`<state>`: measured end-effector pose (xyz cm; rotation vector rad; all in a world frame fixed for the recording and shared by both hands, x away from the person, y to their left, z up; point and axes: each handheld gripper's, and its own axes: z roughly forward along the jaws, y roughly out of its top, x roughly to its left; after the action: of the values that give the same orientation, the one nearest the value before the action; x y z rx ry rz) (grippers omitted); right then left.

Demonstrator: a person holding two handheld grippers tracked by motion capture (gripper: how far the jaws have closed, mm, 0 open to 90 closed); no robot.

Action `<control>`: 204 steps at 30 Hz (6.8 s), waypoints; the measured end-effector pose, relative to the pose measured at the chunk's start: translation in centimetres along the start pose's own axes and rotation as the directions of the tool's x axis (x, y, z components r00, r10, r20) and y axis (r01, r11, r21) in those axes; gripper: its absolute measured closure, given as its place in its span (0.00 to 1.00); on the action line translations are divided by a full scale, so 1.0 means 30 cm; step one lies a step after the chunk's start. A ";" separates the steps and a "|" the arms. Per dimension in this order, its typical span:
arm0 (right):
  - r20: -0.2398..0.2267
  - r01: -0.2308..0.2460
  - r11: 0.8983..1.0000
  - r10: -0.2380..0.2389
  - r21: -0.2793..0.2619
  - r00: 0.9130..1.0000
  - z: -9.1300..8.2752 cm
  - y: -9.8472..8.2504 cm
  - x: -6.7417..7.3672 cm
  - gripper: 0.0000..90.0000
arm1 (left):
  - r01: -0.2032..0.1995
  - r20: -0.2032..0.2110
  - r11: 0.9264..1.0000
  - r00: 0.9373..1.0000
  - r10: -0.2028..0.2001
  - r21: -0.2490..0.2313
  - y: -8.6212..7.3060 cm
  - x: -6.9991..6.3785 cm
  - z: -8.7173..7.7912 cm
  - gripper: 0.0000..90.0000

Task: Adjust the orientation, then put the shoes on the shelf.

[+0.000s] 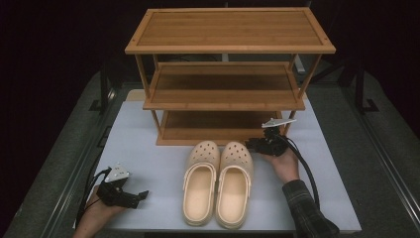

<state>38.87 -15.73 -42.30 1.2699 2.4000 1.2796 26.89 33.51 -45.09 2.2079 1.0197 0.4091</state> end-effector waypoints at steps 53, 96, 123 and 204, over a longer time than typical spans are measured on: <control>-0.106 0.047 0.998 -0.051 -0.041 0.993 -0.306 -0.216 0.253 0.34 | -0.087 0.172 0.987 0.979 0.111 -0.137 0.281 -0.225 0.004 0.00; -0.016 0.061 0.998 -0.061 0.005 0.998 -0.224 -0.189 0.247 0.47 | -0.144 0.153 0.983 0.975 0.161 -0.113 0.373 -0.229 0.115 0.31; 0.024 0.115 0.993 -0.115 -0.009 0.993 -0.253 -0.164 0.264 0.86 | -0.132 0.090 0.986 0.986 0.141 -0.099 0.399 -0.236 0.067 0.84; 0.248 0.112 0.984 -0.076 -0.136 0.966 -0.002 0.118 0.026 0.84 | -0.079 -0.212 0.964 0.977 0.024 -0.255 0.630 -0.135 0.364 0.78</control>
<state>40.52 -14.21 -39.46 1.1794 2.1272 1.1766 40.47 16.65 -40.20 1.9856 0.9546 0.7665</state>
